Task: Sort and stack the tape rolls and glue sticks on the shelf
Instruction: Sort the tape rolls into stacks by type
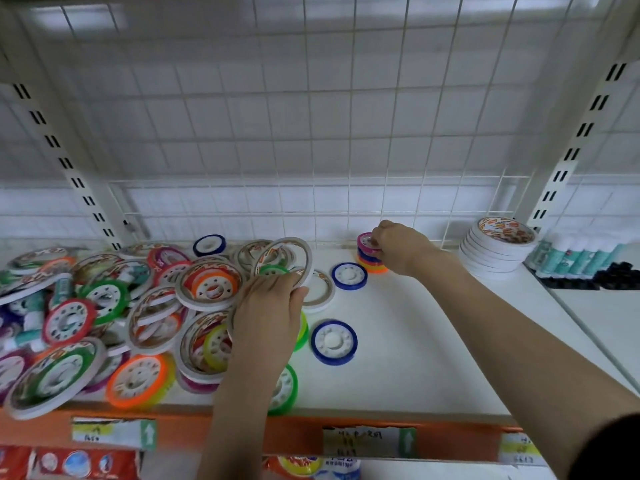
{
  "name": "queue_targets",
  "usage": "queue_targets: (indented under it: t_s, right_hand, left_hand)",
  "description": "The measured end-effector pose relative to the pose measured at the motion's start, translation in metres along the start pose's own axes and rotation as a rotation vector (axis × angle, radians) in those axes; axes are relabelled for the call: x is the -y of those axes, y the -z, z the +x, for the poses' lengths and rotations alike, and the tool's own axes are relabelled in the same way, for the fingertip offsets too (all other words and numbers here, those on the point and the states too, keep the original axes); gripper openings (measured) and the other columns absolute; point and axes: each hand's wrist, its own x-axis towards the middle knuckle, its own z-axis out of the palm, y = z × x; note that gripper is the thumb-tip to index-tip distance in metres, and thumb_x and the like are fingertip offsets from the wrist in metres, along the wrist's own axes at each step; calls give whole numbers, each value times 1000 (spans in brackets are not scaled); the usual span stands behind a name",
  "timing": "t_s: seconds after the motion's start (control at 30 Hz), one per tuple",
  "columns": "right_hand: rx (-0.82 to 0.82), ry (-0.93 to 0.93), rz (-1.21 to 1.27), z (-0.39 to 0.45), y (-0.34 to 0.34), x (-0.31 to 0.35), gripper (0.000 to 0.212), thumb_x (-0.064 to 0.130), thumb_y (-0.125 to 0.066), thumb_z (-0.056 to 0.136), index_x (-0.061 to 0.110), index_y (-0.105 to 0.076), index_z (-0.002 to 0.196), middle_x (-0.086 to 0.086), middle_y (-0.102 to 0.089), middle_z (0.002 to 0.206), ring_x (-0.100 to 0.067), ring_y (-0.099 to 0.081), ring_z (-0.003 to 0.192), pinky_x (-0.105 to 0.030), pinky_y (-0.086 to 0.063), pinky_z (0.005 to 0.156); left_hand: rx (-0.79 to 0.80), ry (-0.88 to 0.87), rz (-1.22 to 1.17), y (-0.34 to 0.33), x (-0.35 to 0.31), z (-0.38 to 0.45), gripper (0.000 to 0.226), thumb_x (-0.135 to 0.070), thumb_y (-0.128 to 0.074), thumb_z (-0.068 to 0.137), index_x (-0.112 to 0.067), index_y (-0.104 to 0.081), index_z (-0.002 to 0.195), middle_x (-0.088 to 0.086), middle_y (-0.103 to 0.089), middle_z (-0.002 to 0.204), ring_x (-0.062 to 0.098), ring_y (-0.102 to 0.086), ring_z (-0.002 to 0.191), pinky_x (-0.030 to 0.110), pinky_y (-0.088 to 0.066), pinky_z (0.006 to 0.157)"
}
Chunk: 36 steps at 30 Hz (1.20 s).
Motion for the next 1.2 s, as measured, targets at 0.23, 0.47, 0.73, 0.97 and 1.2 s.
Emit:
queue_targets:
  t_s: [0.23,0.47,0.73,0.97,1.2]
  right_hand:
    - [9,7,22,0,-3,-2,25,11,-47,93,5,-52,118,-8,-48,116,-27,-54,100,-34,-48,79]
    - [-31,10,88,-8,-8,-4,34,12,-46,93,8,-49,127,-8,-49,121,-26,-54,104,-34,-49,84]
    - [-192,-101,253,-79,-33,-46,42,20,-47,93,11,-45,134,-4,-46,134,-23,-41,124,-32,-44,90]
    - [-287,-306,248,-145,-59,-126,27,19,-54,90,-3,-63,103,-17,-62,104,-36,-57,100,-36,-46,80]
    - [-335,-481,240,-166,-71,-186,39,33,-47,89,2,-64,106,-18,-63,106,-38,-57,100,-42,-47,89]
  left_hand:
    - [-14,24,6,-4,-2,1,23,-24,-52,83,-8,-68,87,7,-67,75,27,-63,69,38,-51,66]
    - [-36,5,-27,-11,-6,2,20,-19,-56,81,-5,-69,86,10,-68,73,30,-64,67,45,-54,65]
    - [-9,-83,-70,-35,-38,13,37,-32,-38,88,-7,-63,76,7,-61,63,29,-56,58,36,-46,57]
    - [97,-182,-154,-71,-110,31,29,-31,-47,86,-10,-67,82,9,-66,70,32,-60,65,40,-48,63]
    - [133,-334,-80,-94,-172,60,15,-20,-59,79,-8,-69,79,11,-68,67,32,-62,59,38,-49,60]
